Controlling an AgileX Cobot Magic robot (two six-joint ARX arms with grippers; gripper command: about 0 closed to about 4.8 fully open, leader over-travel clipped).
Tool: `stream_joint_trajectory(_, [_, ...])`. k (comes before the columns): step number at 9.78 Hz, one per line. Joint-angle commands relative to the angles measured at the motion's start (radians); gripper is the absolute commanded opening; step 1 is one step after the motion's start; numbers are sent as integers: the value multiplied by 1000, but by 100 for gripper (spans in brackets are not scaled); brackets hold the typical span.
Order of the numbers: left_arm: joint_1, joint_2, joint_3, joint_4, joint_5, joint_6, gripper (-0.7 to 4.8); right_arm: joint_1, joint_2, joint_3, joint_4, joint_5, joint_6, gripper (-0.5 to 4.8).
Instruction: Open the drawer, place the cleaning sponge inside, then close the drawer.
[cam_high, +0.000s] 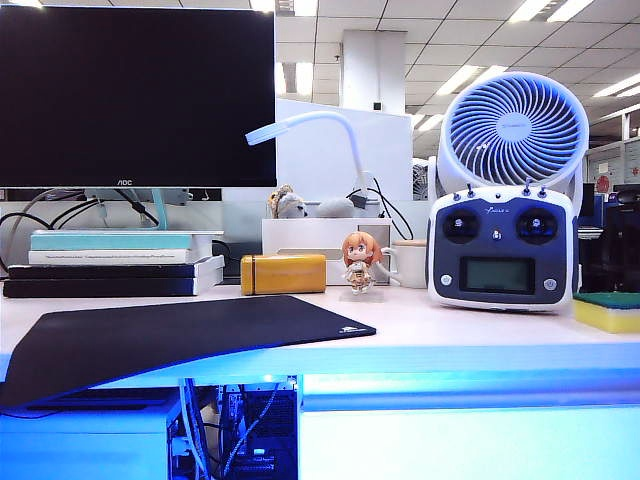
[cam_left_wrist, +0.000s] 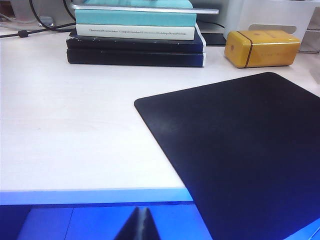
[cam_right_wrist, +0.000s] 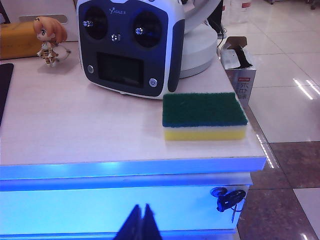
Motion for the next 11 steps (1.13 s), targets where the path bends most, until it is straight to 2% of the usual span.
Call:
stream_joint_trajectory(1, [1, -2, -4, -20, -4, 4, -5, 1, 0, -5, -5, 0, 1, -5])
stream_joint_trajectory(3, [1, -2, -4, -19, -4, 4, -5, 1, -1, -5, 5, 0, 4, -5])
stream_joint_trajectory(5, [1, -2, 35, 49, -41, -82, -5, 1, -1, 25, 81, 18, 163, -5])
stream_joint_trajectory(7, [1, -2, 129, 48, -75, -92, -5, 1, 0, 100, 56, 68, 196, -5])
stream_joint_trajectory(9, [1, 43, 252, 47, -94, -114, -5, 1, 5, 186, 44, 107, 234, -5])
stream_joint_trajectory(10, [1, 174, 381, 48, -93, -111, -5, 1, 50, 275, 7, 109, 335, -5])
stream_joint_trajectory(11, [1, 294, 483, 48, -65, -95, -5, 1, 88, 322, 8, 109, 377, -5])
